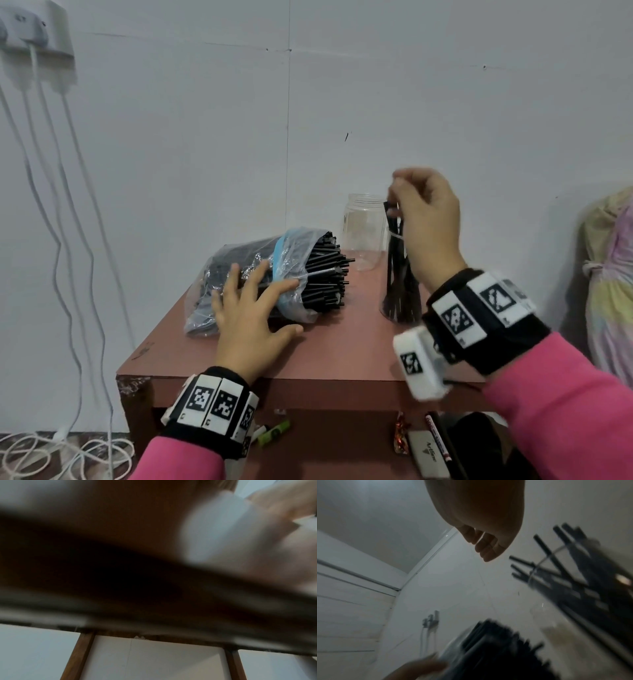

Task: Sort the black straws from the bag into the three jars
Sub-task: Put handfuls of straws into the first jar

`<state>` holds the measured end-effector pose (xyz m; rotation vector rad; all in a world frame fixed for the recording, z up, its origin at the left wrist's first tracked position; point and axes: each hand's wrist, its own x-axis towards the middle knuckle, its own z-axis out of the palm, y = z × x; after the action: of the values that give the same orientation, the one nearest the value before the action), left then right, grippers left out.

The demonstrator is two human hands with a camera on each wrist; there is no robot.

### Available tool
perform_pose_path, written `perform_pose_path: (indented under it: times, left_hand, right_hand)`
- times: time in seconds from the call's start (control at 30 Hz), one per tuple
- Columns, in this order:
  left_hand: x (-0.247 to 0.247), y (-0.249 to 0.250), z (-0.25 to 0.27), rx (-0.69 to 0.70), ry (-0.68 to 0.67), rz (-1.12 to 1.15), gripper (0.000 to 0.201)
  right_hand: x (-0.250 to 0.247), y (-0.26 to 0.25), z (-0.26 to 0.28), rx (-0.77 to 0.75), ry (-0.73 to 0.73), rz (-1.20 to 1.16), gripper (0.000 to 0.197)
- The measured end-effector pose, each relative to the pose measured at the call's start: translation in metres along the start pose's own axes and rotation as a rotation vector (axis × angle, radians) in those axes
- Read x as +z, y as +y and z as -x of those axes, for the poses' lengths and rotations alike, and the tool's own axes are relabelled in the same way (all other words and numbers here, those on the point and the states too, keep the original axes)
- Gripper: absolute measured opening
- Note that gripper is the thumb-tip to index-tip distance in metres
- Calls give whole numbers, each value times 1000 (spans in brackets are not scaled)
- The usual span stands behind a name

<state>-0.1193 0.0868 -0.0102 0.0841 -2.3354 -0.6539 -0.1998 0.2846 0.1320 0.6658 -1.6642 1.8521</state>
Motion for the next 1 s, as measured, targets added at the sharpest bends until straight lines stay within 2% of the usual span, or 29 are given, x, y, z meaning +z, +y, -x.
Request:
perform_pose_path:
  times: [0.1,0.17,0.23,0.33,0.43,0.5,0.63,0.83,0.9,1.0]
  left_hand:
    - [1,5,-2,-73,-60,-200,68]
    - [3,7,-3,-89,-108,-264,65]
    - [5,8,-3,-78,-122,-277,59]
    - [6,11,-4,-68,-135,-287,55]
    - [6,18,-4,-91,-188,-341,66]
    - [6,23,-5,-100,-176,-379,69]
    - [10,28,-9,-50,-94,-380,62]
    - [15,25,-11,-93,-140,-307,54]
    - [15,25,-11,-102,-148,-308,54]
    - [18,25,-10,-92,-155,-325,53]
  right_hand:
    - [9,24,42,352,-171,39,7]
    - [13,47,68,605,-267,42,15]
    - [19,64,87,726,-292,-11,28]
    - [27,79,98,701,-215,-110,34]
    - [34,88,99,631,-152,-69,36]
    - [36,93,101,594,-141,-48,29]
    - [33,101,101,603,-109,-123,14]
    - [27,103,98,538,88,-241,5]
    - [28,102,99,569,64,-247,18]
    - [29,102,101,566,-73,-226,27]
